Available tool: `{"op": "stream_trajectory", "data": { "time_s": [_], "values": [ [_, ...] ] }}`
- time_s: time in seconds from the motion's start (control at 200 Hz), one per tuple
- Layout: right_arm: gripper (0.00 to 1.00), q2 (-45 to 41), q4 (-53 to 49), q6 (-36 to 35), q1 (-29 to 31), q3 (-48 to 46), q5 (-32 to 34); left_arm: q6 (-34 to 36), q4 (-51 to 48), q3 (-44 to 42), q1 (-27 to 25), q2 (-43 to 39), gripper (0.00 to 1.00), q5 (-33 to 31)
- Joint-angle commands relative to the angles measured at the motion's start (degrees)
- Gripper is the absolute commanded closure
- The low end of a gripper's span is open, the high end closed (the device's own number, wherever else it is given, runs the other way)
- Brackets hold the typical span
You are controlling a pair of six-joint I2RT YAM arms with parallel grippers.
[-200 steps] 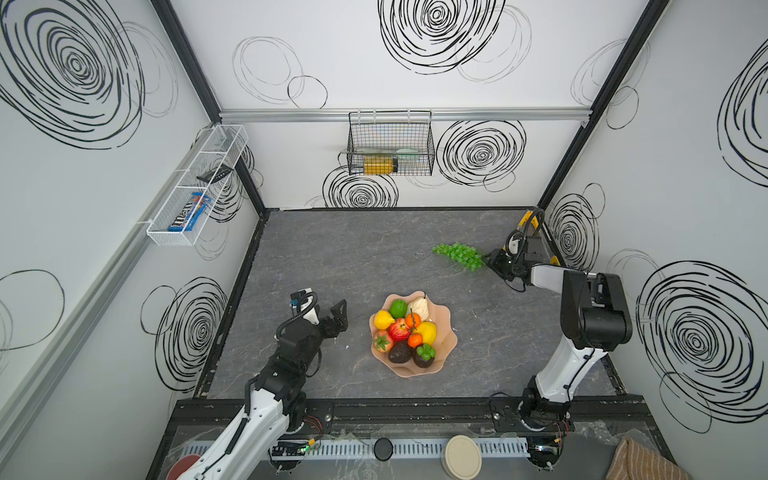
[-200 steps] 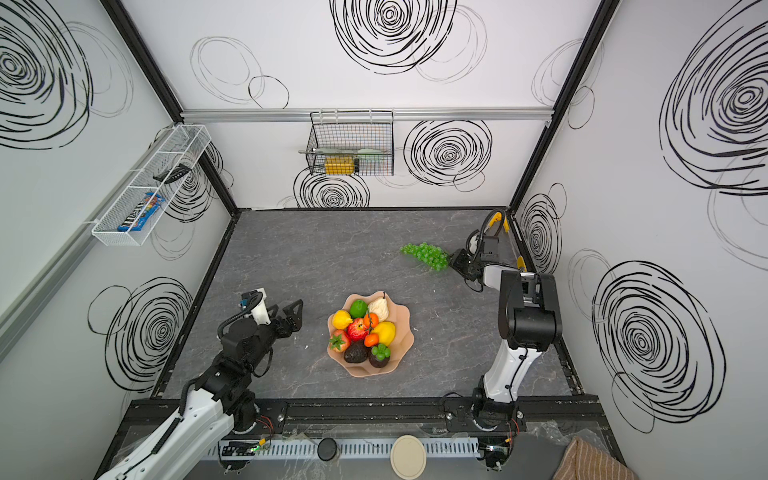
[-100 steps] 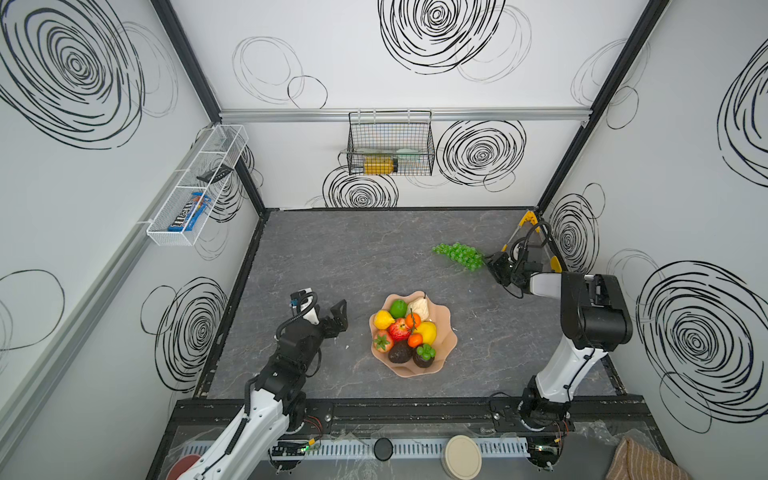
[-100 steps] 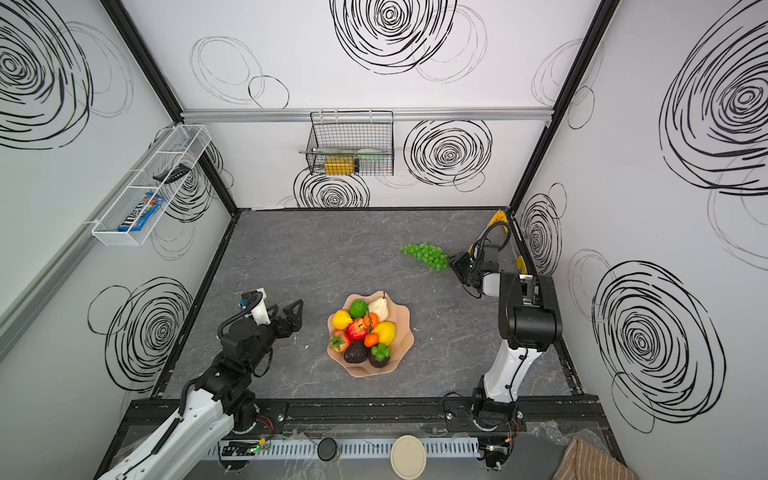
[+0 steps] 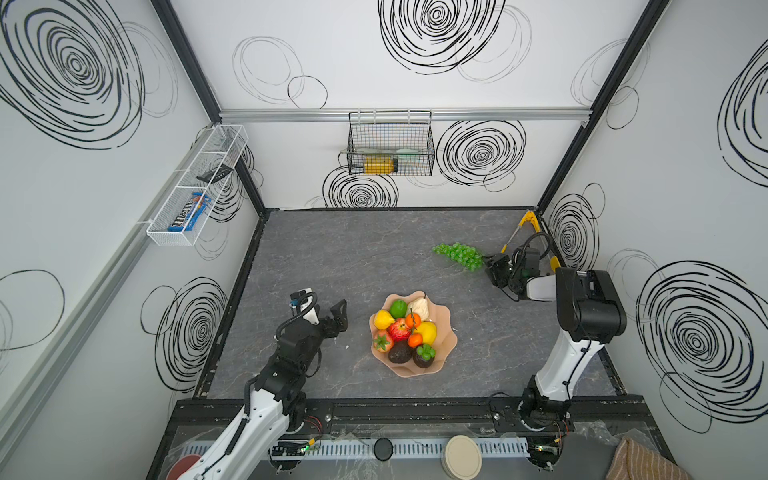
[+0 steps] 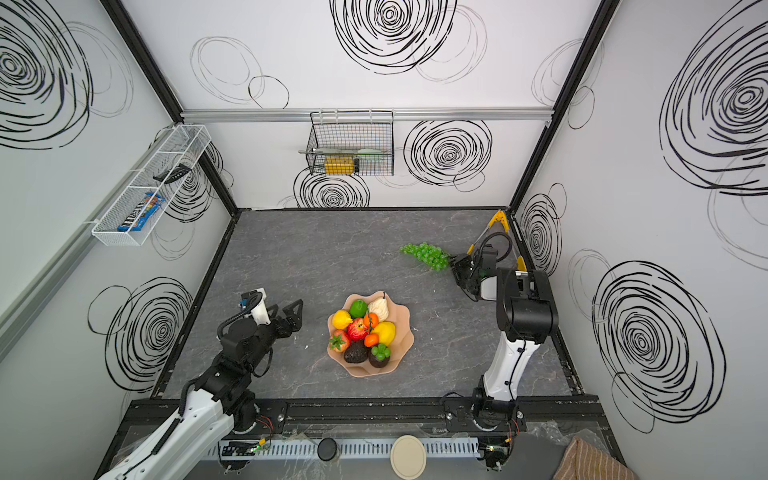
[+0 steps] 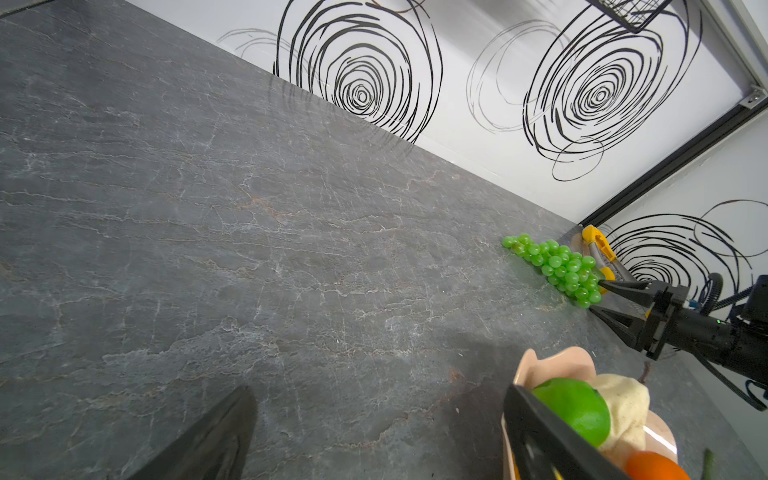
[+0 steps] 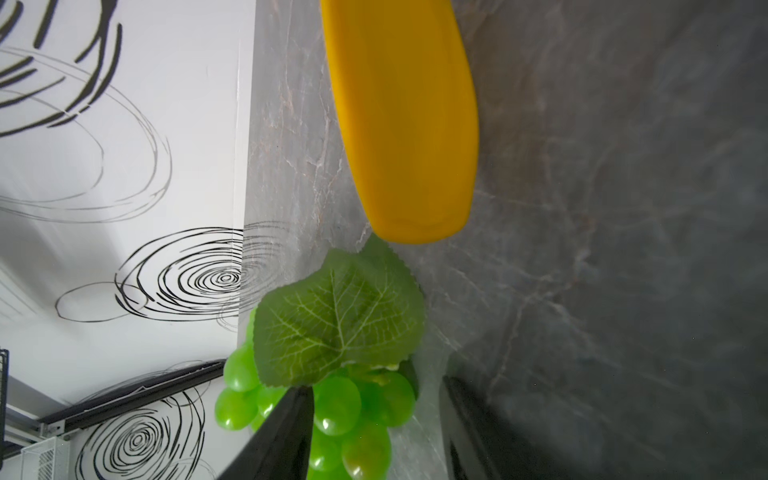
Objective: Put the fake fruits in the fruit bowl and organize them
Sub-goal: 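Close the right gripper on the grape bunch stem and lift it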
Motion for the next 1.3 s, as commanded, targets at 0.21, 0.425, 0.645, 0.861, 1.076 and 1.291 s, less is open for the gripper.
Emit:
{"op": "stream_trajectory", "data": {
  "time_s": [0.21,0.425,0.645,0.861,1.076,1.291],
  "values": [
    [0.52,4.22,6.16,4.51,-0.13,0.44,-1.1,-0.11,3.12,-0.32,0.31,-0.17,0.03,0.5],
    [0.57,5.21,7.89,3.39,0.05,1.69,-0.5,-0.14,3.13,-0.3,0.31,-0.08,0.03,0.44],
    [0.67,4.98,8.76,2.38,0.56,2.55,0.12,-0.07,3.31,-0.33,0.31,0.01,0.03,0.5],
    [0.62,2.29,7.81,0.2,0.79,1.46,1.89,-0.03,3.39,-0.31,0.31,0.09,0.03,0.48],
    [0.47,2.48,1.06,-4.86,0.63,3.96,3.55,-0.09,3.53,-0.4,0.35,0.1,0.03,0.66],
    [0.36,6.44,7.42,-3.26,1.16,5.81,-3.0,-0.03,3.7,-0.42,0.26,0.2,0.03,0.61]
  ]
}}
